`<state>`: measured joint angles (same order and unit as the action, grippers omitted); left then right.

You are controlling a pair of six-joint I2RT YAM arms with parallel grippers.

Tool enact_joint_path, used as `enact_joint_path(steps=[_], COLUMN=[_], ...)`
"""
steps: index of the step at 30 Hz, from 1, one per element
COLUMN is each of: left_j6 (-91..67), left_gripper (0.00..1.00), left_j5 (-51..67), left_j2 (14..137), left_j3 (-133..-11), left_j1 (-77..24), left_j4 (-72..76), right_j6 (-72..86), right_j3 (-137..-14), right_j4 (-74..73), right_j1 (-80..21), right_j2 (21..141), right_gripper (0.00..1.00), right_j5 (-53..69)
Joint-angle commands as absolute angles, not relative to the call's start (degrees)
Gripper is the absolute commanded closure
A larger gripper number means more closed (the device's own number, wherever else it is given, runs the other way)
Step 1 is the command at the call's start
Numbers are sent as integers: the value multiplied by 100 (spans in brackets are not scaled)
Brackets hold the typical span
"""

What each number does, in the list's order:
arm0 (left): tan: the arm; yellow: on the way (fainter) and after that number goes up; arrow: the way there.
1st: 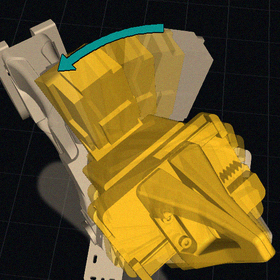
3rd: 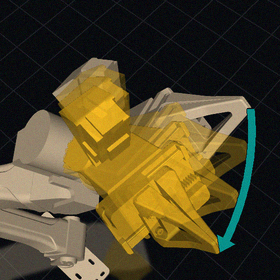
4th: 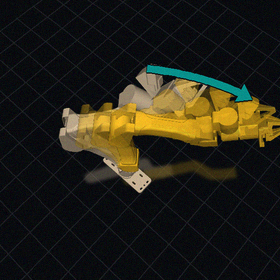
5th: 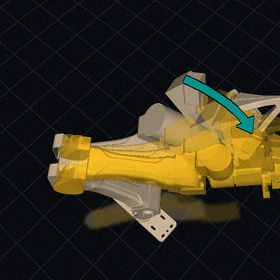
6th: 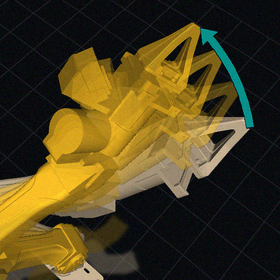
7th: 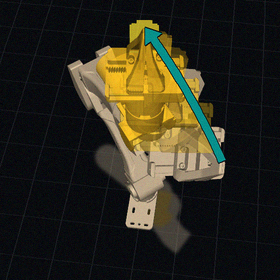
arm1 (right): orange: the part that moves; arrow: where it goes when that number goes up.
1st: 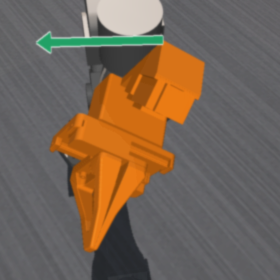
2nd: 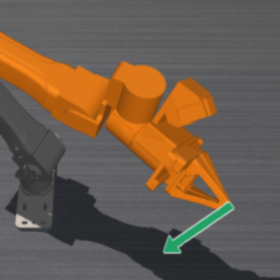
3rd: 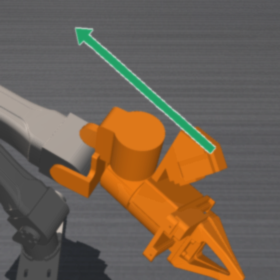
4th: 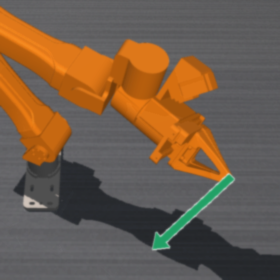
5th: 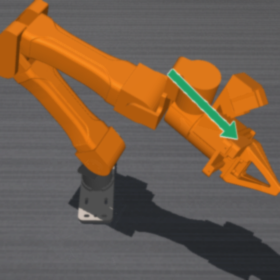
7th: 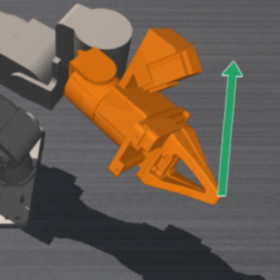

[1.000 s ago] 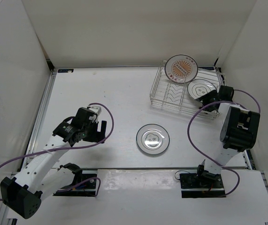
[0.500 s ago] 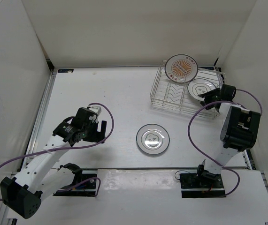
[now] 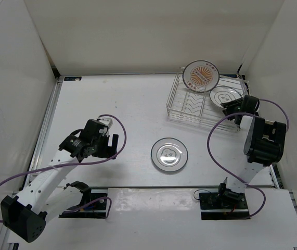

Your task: Unload the plates from the dish rack

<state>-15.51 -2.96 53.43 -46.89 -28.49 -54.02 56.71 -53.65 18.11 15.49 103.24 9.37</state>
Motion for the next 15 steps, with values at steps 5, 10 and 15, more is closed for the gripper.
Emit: enact_joint_path(steps=[5,10,15], left_j6=[-1556,-1556,-1564], left_gripper=[0,0,0], left_j5=[-273,-281,-290], left_j2=[5361,5388,5379], left_j3=[-4808,-4825,-4816], left_j1=[-2865,-2857,-2857], left_j4=[-5432,-5432,-5423], right_j6=[6284,6302,6302], right_j3=[-5036,-5010,-5115], right_j4=[2689,2856,2848], right_j1=[1556,1529,1555], right_j2=[10740,10846,10872], right_gripper=[60,75,91], right_j5=[545,475,606])
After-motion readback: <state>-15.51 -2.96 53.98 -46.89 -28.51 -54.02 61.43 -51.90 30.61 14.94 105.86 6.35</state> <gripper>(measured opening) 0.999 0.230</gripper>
